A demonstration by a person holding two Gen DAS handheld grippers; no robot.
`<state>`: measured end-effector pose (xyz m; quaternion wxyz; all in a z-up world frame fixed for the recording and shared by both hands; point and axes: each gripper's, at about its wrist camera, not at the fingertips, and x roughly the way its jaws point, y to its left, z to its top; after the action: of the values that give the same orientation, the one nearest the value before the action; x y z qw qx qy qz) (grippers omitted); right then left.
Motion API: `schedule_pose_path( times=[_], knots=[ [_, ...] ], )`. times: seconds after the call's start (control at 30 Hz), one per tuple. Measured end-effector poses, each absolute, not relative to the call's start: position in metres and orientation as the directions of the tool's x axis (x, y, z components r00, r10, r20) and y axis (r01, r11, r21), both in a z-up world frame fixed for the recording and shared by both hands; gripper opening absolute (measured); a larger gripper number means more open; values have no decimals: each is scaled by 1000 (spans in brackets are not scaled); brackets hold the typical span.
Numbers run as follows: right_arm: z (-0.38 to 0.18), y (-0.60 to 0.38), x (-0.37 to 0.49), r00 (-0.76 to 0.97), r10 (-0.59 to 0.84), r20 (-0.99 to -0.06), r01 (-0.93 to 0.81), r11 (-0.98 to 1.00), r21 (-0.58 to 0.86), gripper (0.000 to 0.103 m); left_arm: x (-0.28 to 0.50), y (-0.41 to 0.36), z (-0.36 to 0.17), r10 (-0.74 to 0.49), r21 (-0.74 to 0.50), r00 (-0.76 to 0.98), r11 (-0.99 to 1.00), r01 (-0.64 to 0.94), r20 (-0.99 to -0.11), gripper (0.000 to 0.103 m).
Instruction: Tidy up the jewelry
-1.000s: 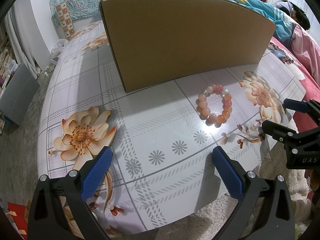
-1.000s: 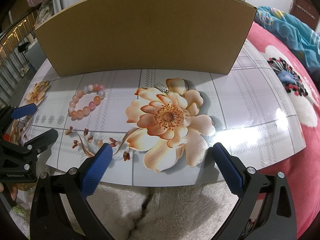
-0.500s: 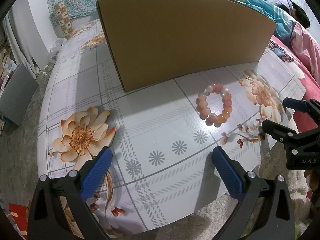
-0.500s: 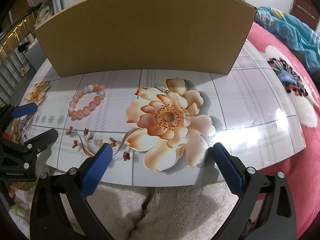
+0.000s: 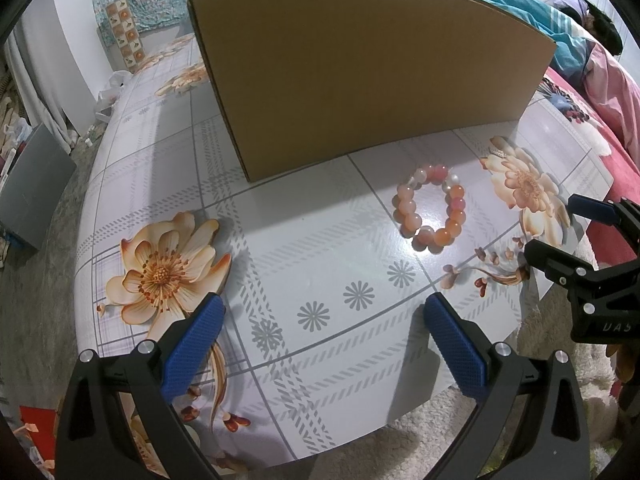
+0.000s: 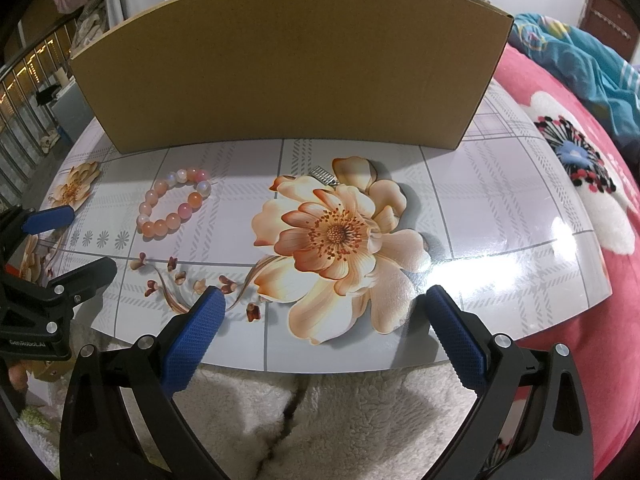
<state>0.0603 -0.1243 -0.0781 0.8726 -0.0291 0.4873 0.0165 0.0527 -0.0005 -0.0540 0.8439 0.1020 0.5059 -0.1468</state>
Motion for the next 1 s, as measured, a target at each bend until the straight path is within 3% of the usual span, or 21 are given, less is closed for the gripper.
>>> schedule_pose_path(
  times=[1.0],
  knots=[
    [-77,-124,60,524,-4,-851,-54,998,-38,95,52,-1,-55,-147,23,456,938,346,-878,99]
  ],
)
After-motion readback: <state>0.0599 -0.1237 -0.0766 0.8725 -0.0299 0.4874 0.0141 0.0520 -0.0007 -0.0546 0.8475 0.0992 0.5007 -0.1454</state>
